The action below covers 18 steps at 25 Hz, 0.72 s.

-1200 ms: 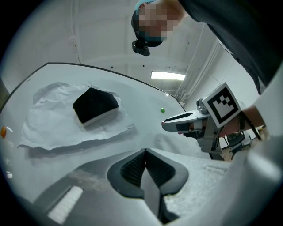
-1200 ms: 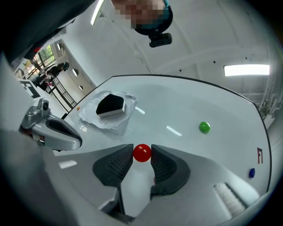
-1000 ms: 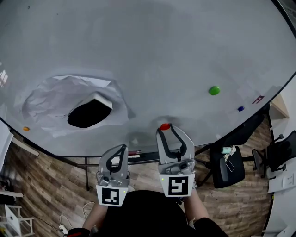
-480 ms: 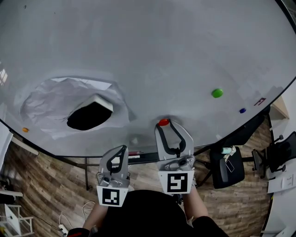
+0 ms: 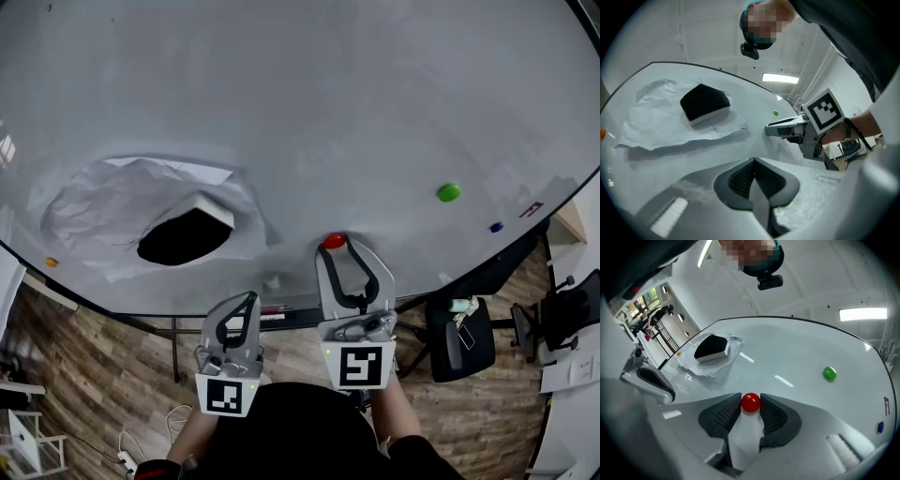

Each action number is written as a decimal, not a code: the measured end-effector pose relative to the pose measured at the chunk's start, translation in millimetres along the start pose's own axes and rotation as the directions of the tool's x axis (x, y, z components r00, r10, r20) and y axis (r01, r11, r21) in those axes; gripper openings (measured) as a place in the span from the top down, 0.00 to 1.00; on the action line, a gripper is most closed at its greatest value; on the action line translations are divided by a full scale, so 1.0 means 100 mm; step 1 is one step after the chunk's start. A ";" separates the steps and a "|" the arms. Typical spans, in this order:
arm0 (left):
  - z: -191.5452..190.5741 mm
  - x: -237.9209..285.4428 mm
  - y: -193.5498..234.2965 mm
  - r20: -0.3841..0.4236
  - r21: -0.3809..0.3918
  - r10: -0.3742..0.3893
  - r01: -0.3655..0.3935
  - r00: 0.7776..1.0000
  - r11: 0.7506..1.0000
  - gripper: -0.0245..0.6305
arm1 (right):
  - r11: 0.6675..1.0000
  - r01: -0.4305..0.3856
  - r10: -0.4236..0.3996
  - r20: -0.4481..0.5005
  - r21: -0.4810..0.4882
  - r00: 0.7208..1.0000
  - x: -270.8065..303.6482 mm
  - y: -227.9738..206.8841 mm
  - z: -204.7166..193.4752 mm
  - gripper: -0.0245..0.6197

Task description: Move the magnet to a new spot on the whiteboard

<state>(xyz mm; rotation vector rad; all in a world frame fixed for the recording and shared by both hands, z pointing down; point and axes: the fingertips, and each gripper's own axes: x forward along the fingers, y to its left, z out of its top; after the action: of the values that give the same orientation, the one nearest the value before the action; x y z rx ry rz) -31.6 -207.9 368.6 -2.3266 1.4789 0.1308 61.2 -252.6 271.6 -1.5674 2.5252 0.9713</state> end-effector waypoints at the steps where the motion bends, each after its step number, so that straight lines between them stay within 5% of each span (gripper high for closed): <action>1: 0.00 0.00 0.00 0.001 0.002 -0.002 0.002 1.000 1.000 0.96 | 1.000 0.002 -0.002 0.003 0.001 1.000 0.01 0.00 0.00 0.76; 18: -0.01 0.00 0.03 -0.001 0.001 -0.007 0.007 1.000 1.000 0.96 | 1.000 0.017 -0.017 -0.007 0.011 1.000 0.02 -0.02 -0.03 0.76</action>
<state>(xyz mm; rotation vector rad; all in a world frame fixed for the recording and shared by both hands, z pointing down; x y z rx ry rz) -34.6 -210.0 368.5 -2.3309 1.4707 0.1269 62.3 -256.6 272.1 -1.5899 2.5128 0.9500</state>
